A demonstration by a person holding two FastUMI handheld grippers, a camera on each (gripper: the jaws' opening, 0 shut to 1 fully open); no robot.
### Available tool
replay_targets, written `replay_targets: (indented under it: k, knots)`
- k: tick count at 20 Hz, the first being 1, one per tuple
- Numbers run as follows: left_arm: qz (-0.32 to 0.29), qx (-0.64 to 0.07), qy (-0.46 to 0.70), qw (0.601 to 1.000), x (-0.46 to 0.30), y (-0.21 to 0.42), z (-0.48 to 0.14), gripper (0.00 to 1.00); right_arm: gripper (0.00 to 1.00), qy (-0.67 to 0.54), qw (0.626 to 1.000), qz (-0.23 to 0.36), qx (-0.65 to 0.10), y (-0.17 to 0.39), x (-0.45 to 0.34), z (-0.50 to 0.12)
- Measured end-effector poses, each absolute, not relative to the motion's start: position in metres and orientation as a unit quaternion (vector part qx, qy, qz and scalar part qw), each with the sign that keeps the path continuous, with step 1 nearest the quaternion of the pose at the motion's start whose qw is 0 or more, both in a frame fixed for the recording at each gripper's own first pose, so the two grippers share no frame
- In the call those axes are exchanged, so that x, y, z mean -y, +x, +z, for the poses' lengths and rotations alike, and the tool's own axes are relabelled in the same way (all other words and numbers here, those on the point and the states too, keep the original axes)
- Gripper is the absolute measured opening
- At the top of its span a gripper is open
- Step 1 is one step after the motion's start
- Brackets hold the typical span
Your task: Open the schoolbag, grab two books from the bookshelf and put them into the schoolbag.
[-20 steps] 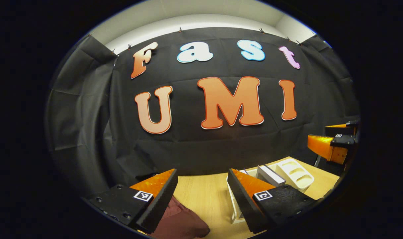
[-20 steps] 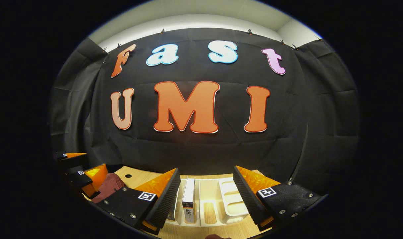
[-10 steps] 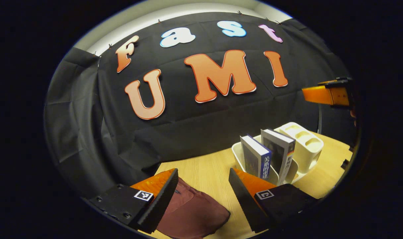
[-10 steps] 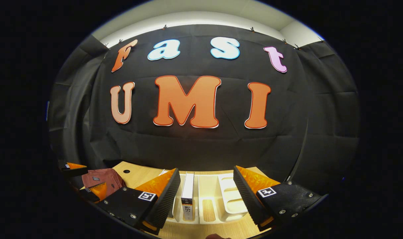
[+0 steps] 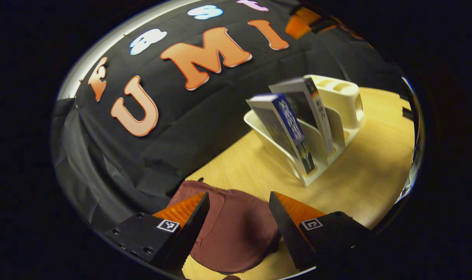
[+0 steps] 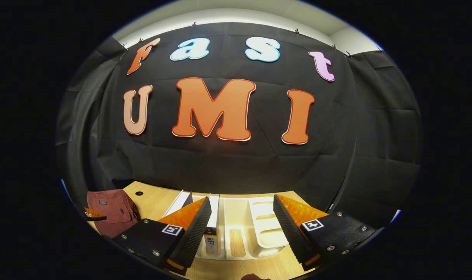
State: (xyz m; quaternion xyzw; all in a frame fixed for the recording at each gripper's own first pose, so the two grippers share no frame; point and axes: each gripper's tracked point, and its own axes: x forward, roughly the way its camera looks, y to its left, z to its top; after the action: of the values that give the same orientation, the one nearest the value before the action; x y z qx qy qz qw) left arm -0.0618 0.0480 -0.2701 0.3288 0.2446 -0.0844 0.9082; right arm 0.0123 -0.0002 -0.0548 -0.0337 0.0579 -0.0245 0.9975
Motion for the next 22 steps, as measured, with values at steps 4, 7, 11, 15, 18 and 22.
replay_targets:
  k: [4,7,11,15,18,22]
  knots:
    - [-0.093,-0.286,0.37,0.879,-0.06,-0.086,-0.323,0.98,0.95,-0.044,0.997,-0.036,-0.061,0.014,0.004,-0.06]
    - [-0.087,-0.315,0.397,0.857,-0.077,-0.093,-0.351,0.98,0.95,-0.045,0.996,-0.035,-0.065,0.013,0.003,-0.063]
    - [-0.072,-0.346,0.423,0.835,-0.097,-0.094,-0.375,0.98,0.95,-0.048,0.996,-0.035,-0.065,0.017,0.003,-0.064]
    - [-0.062,-0.361,0.43,0.825,-0.11,-0.093,-0.382,0.96,0.95,-0.051,0.996,-0.028,-0.068,0.02,0.0,-0.066]
    - [-0.07,-0.387,0.412,0.822,-0.106,-0.094,-0.383,0.87,0.95,-0.046,0.996,-0.025,-0.072,0.023,-0.003,-0.065]
    - [-0.08,-0.422,0.38,0.819,-0.105,-0.101,-0.385,0.42,0.95,-0.045,0.996,-0.016,-0.075,0.027,-0.011,-0.064]
